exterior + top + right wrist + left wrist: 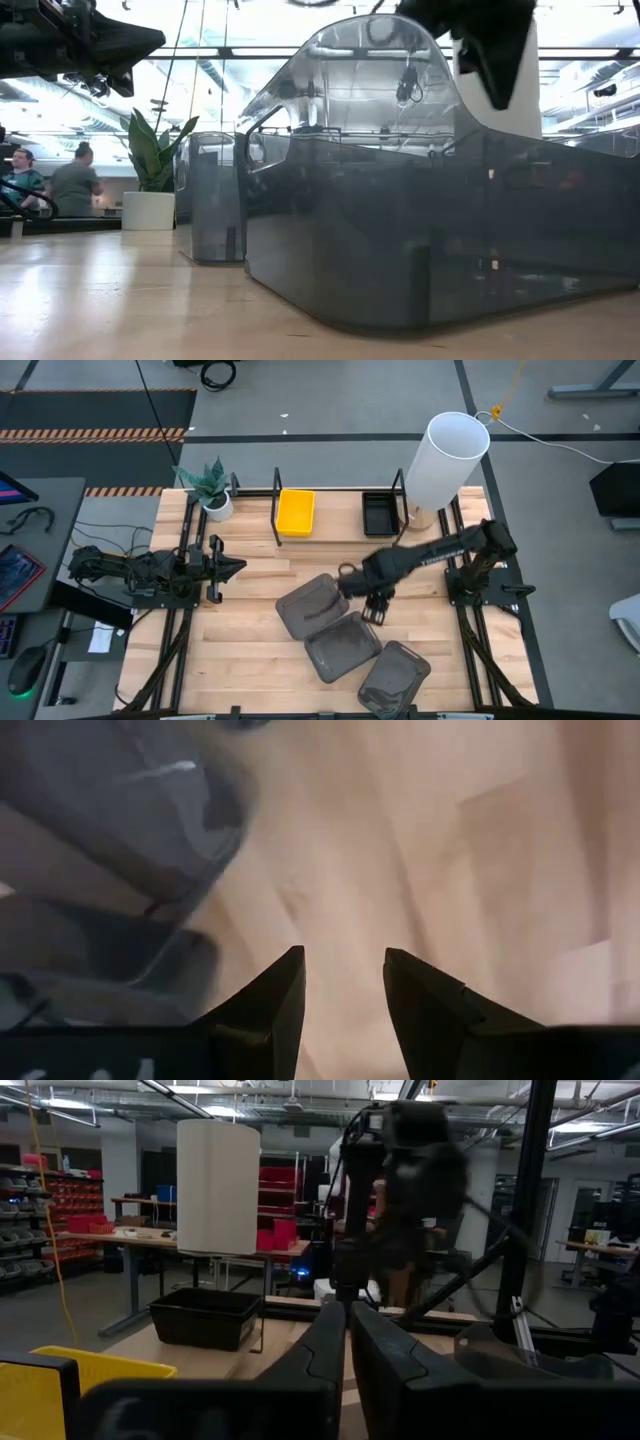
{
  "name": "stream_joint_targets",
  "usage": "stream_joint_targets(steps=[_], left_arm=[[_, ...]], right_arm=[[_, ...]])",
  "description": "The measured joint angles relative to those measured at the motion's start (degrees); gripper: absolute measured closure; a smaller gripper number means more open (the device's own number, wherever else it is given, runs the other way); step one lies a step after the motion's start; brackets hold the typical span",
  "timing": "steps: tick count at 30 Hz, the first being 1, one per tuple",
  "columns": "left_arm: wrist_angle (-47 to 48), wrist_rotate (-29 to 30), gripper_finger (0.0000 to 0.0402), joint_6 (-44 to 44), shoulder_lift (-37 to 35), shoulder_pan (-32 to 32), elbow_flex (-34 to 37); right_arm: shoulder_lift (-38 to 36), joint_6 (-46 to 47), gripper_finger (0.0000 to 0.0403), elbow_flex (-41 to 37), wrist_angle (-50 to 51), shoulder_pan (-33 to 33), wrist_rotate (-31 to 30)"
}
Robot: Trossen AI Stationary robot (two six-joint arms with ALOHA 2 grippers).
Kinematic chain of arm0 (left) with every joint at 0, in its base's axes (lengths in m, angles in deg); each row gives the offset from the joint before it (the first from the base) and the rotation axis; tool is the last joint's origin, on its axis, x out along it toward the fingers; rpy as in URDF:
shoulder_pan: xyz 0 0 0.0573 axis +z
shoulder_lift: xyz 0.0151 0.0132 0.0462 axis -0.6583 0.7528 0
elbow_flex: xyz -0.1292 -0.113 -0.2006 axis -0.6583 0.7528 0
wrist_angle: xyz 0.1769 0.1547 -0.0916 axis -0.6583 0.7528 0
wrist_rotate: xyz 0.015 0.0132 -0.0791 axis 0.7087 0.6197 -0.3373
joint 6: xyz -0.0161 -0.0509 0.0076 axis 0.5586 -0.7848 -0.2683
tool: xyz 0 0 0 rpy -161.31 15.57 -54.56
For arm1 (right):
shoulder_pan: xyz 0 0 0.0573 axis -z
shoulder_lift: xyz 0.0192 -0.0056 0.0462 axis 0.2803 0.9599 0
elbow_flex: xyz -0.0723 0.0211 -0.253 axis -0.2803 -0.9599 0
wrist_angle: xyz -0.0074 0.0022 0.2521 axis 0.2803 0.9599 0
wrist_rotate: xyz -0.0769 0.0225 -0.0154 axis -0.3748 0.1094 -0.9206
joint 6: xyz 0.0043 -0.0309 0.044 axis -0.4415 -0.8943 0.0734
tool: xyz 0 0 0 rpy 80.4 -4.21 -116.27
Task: Stack baskets on shelf by color
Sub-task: Stack the bottom transparent black bin on the middle transparent black bin
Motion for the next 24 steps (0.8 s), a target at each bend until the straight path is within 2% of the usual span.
stream_joint_targets(steps=[16,24], left_arm=[[0.0,0.0,0.0369,0.0,0.0,0.0,0.0],[0.0,0.0,0.0375,0.0,0.0,0.0,0.0]], right_arm=[[0.2,33.3,0.0258,-2.0,-2.0,-18.7,-0.9],[0.2,38.6,0.0258,-9.7,-9.9,-22.5,2.6]])
